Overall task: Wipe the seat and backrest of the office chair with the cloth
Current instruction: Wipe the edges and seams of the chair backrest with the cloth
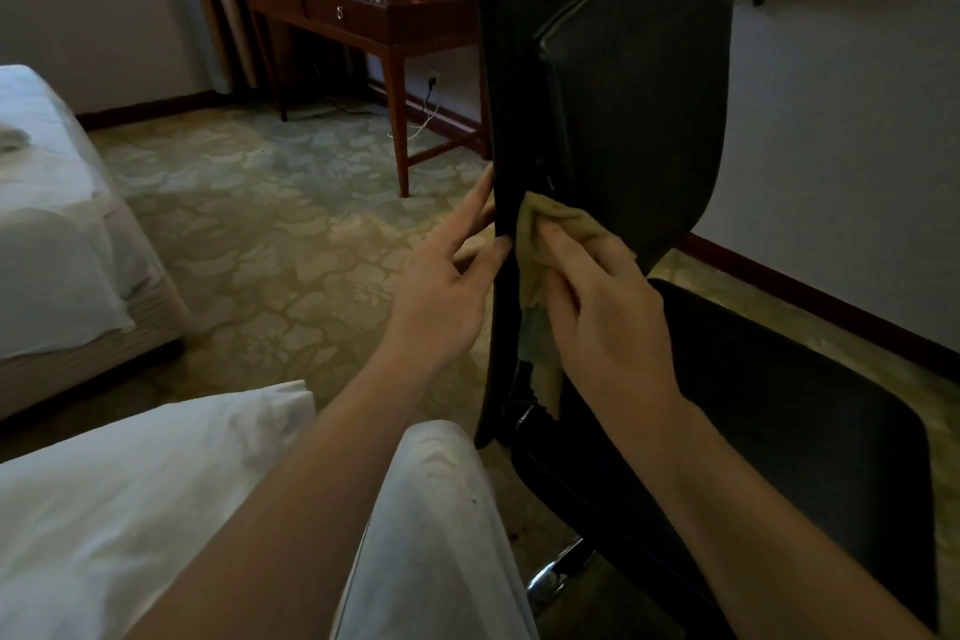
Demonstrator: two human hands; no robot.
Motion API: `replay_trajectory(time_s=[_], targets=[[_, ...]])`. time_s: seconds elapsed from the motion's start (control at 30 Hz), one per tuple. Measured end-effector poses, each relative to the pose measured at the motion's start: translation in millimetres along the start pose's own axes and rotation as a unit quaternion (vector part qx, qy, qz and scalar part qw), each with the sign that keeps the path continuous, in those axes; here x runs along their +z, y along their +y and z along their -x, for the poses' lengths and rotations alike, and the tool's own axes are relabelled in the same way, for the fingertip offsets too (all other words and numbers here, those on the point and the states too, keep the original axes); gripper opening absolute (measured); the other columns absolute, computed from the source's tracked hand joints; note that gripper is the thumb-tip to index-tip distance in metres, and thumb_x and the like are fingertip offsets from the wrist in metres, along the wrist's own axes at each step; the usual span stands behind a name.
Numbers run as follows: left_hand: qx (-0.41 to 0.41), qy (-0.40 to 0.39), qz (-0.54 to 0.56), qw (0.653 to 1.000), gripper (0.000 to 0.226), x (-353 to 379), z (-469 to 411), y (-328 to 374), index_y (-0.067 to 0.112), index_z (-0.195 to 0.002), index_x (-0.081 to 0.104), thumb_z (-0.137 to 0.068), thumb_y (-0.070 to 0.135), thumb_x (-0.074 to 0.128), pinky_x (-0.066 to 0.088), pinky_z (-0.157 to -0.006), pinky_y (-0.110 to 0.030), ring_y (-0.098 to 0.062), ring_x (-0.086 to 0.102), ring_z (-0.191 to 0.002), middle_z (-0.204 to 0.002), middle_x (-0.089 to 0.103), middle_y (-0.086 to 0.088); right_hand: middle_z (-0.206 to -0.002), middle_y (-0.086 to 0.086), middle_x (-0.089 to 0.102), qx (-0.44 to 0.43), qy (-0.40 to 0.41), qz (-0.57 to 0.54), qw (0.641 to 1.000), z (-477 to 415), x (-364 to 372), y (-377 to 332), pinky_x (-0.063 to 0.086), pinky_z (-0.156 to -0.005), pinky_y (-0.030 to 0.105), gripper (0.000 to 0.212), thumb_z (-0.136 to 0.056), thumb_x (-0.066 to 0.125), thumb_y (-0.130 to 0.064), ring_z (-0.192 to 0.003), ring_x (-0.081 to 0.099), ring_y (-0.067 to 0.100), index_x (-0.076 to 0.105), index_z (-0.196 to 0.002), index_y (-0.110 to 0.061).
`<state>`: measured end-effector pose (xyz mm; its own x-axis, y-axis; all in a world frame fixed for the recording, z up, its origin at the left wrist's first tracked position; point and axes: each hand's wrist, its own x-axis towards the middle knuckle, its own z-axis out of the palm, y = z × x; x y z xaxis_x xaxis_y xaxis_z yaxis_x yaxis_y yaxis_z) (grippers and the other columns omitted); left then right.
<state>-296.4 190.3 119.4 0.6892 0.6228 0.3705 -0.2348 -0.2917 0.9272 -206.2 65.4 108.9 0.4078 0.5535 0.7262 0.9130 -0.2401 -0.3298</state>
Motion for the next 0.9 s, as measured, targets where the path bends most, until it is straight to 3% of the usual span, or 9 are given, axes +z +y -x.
replay_trajectory(time_s=[0.17, 0.3, 0.37, 0.5, 0.6, 0.73, 0.8, 0.9], targets=[[0.008, 0.013, -0.004, 1.0, 0.059, 2.0, 1.5, -1.8, 0.046, -0.145, 0.04, -0.104, 0.003, 0.051, 0.05, -0.108, -0.035, 0.006, 0.048, -0.134, -0.142, 0.057, 0.019, -0.116, 0.019, 0.059, 0.029, -0.041, 0.02, 0.999, 6.0, 20.6, -0.1, 0.059, -0.074, 0.049, 0.045, -0.099, 0.059, -0.016, -0.093, 0.063, 0.035, 0.052, -0.143, -0.014], [0.003, 0.008, -0.002, 1.0, 0.064, 0.5, 1.5, -1.6, 0.035, -0.151, 0.039, -0.102, -0.003, 0.053, 0.048, -0.11, -0.031, 0.005, 0.048, -0.135, -0.145, 0.056, 0.015, -0.107, 0.017, 0.061, 0.017, -0.069, 0.05, 0.996, 25.0, 29.7, 8.0, 0.06, -0.07, 0.045, 0.047, -0.093, 0.067, -0.011, -0.082, 0.064, 0.031, 0.056, -0.138, -0.013], [0.0, 0.002, 0.001, 1.0, 0.065, 0.2, 1.9, -0.8, 0.041, -0.149, 0.039, -0.102, -0.001, 0.053, 0.048, -0.109, -0.033, 0.0, 0.05, -0.135, -0.143, 0.056, 0.017, -0.103, 0.015, 0.062, 0.009, -0.073, 0.061, 0.995, 34.9, 28.3, 13.3, 0.06, -0.065, 0.043, 0.044, -0.09, 0.07, -0.01, -0.078, 0.064, 0.028, 0.061, -0.133, -0.012], [-0.003, 0.001, -0.004, 1.0, 0.066, 1.7, 4.0, 0.4, 0.054, -0.142, 0.038, -0.103, 0.003, 0.053, 0.05, -0.108, -0.036, -0.005, 0.057, -0.131, -0.141, 0.055, 0.022, -0.115, 0.012, 0.06, 0.043, -0.028, 0.009, 0.999, 49.6, 10.7, 18.3, 0.054, -0.078, 0.026, 0.041, -0.098, 0.055, -0.021, -0.093, 0.062, 0.018, 0.059, -0.137, -0.011], [0.002, 0.008, -0.019, 1.0, 0.067, 3.2, 4.6, -0.9, 0.061, -0.139, 0.037, -0.104, 0.007, 0.053, 0.051, -0.107, -0.037, -0.005, 0.059, -0.128, -0.142, 0.054, 0.023, -0.117, 0.012, 0.058, 0.026, 0.021, -0.004, 0.999, 42.3, 2.3, 16.2, 0.05, -0.082, 0.021, 0.038, -0.1, 0.055, -0.018, -0.096, 0.058, 0.014, 0.059, -0.138, -0.01], [0.01, 0.004, -0.011, 1.0, 0.065, 2.8, 5.0, -3.0, 0.055, -0.141, 0.037, -0.104, 0.003, 0.05, 0.052, -0.106, -0.036, -0.004, 0.056, -0.13, -0.147, 0.055, 0.013, -0.128, 0.014, 0.057, 0.043, -0.01, 0.001, 0.999, 17.9, 7.9, 2.5, 0.058, -0.085, 0.036, 0.043, -0.101, 0.056, -0.018, -0.106, 0.061, 0.023, 0.053, -0.143, -0.015], [0.012, 0.002, -0.009, 1.0, 0.065, 2.1, 4.9, -3.4, 0.047, -0.145, 0.036, -0.104, -0.001, 0.048, 0.049, -0.109, -0.034, 0.001, 0.051, -0.134, -0.148, 0.053, 0.011, -0.125, 0.015, 0.058, 0.042, -0.039, 0.03, 0.998, 15.0, 15.4, -1.9, 0.06, -0.079, 0.044, 0.048, -0.099, 0.053, -0.023, -0.102, 0.063, 0.028, 0.049, -0.146, -0.018], [0.013, 0.005, -0.007, 1.0, 0.064, 2.4, 4.8, -4.0, 0.041, -0.148, 0.035, -0.103, -0.004, 0.048, 0.046, -0.112, -0.034, 0.003, 0.048, -0.136, -0.15, 0.052, 0.007, -0.119, 0.016, 0.06, 0.027, -0.042, 0.056, 0.997, 19.6, 23.7, 0.4, 0.06, -0.074, 0.045, 0.049, -0.099, 0.058, -0.021, -0.095, 0.065, 0.029, 0.047, -0.147, -0.018]])
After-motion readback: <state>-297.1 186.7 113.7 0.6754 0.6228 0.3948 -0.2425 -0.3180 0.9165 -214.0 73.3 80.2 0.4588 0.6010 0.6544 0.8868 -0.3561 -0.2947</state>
